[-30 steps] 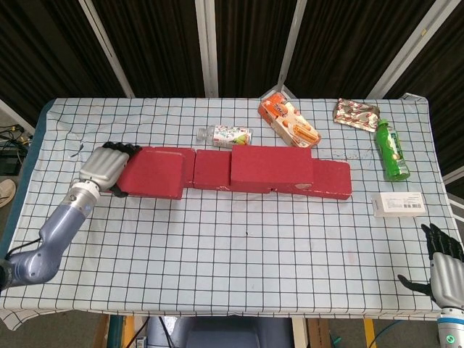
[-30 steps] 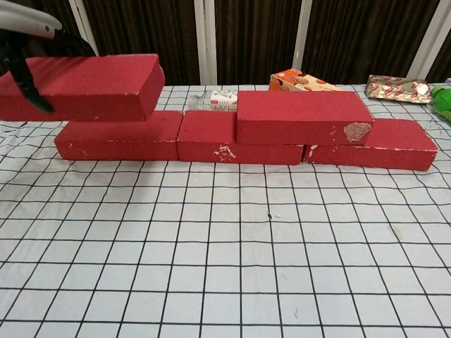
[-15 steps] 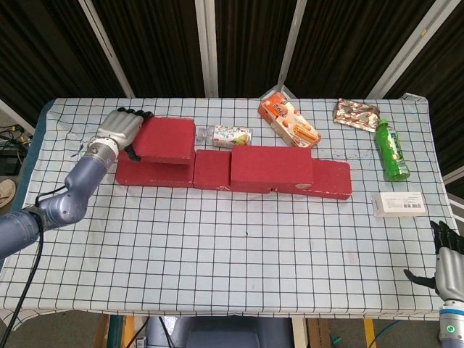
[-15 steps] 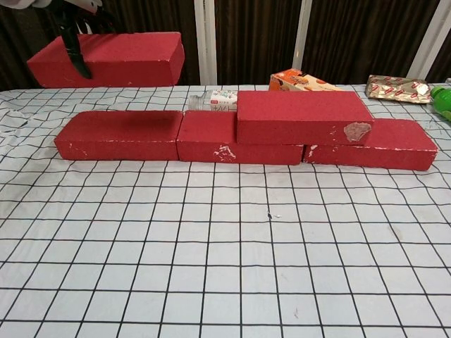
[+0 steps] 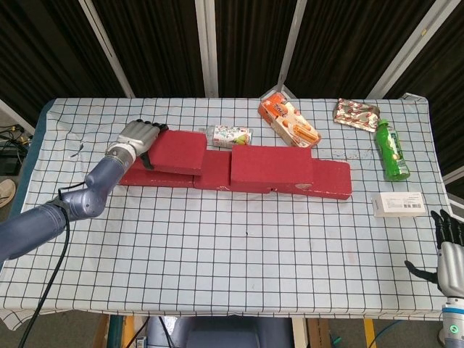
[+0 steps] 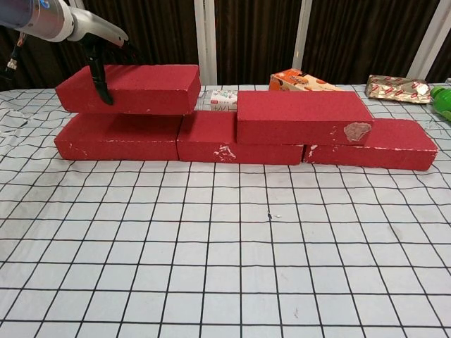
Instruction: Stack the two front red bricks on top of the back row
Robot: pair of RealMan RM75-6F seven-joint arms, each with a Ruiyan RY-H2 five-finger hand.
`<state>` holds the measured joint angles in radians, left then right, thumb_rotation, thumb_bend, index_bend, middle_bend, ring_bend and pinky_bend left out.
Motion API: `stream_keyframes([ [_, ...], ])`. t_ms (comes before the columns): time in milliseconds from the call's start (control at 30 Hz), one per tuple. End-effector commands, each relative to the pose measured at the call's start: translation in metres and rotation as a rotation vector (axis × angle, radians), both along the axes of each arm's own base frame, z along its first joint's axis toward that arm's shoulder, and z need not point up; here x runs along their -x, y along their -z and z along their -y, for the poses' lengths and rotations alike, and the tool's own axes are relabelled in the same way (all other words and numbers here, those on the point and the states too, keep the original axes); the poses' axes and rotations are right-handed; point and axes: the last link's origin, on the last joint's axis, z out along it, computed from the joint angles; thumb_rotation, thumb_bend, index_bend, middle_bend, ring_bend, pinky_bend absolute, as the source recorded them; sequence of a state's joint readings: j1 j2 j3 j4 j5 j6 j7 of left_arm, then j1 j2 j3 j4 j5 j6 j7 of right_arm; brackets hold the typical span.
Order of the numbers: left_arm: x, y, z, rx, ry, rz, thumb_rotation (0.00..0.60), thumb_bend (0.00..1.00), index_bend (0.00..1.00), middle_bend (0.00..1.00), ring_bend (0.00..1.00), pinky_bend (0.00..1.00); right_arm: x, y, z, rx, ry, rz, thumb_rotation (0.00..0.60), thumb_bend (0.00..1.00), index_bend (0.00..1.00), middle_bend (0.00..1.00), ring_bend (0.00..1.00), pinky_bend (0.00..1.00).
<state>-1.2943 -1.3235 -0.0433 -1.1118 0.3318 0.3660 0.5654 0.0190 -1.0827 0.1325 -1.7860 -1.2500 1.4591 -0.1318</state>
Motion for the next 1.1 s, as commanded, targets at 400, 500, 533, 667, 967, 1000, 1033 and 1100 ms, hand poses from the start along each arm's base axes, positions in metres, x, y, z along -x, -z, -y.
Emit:
stream_keyframes([
  [400,-0.015,0.029,-0.002,0.031,0.013,-0.001,0.600,0.19,0.27,0.29,0.19,0.13,0.002,-0.002,-0.003,0.014,0.022,0.004,0.600,0.17,0.00,0.00,0.00,0.00],
  [500,-0.019,0.034,-0.002,0.034,0.015,0.003,0.600,0.19,0.27,0.29,0.19,0.13,0.002,-0.003,-0.003,0.015,0.022,0.004,0.600,0.17,0.00,0.00,0.00,0.00],
  [533,-0.020,0.035,-0.001,0.035,0.015,0.003,0.600,0.19,0.27,0.29,0.19,0.13,0.003,-0.004,-0.003,0.017,0.022,0.005,0.600,0.17,0.00,0.00,0.00,0.00],
  [667,-0.023,0.041,-0.001,0.040,0.015,-0.006,0.600,0.19,0.27,0.28,0.19,0.13,0.003,-0.005,-0.003,0.021,0.019,0.002,0.600,0.17,0.00,0.00,0.00,0.00],
  [967,-0.029,0.050,-0.001,0.032,0.010,-0.013,0.600,0.19,0.27,0.28,0.19,0.13,0.003,-0.005,-0.004,0.019,0.016,0.007,0.600,0.17,0.00,0.00,0.00,0.00],
  [1000,-0.030,0.051,-0.001,0.032,0.010,-0.013,0.600,0.19,0.27,0.28,0.19,0.13,0.003,-0.005,-0.004,0.020,0.017,0.006,0.600,0.17,0.00,0.00,0.00,0.00],
  [1033,-0.031,0.051,-0.001,0.032,0.010,-0.013,0.600,0.19,0.27,0.28,0.19,0.13,0.003,-0.006,-0.004,0.021,0.018,0.006,0.600,0.17,0.00,0.00,0.00,0.00],
  [1100,-0.032,0.052,-0.001,0.031,0.012,-0.013,0.600,0.19,0.27,0.28,0.19,0.13,0.003,-0.006,-0.004,0.022,0.019,0.007,0.600,0.17,0.00,0.00,0.00,0.00],
])
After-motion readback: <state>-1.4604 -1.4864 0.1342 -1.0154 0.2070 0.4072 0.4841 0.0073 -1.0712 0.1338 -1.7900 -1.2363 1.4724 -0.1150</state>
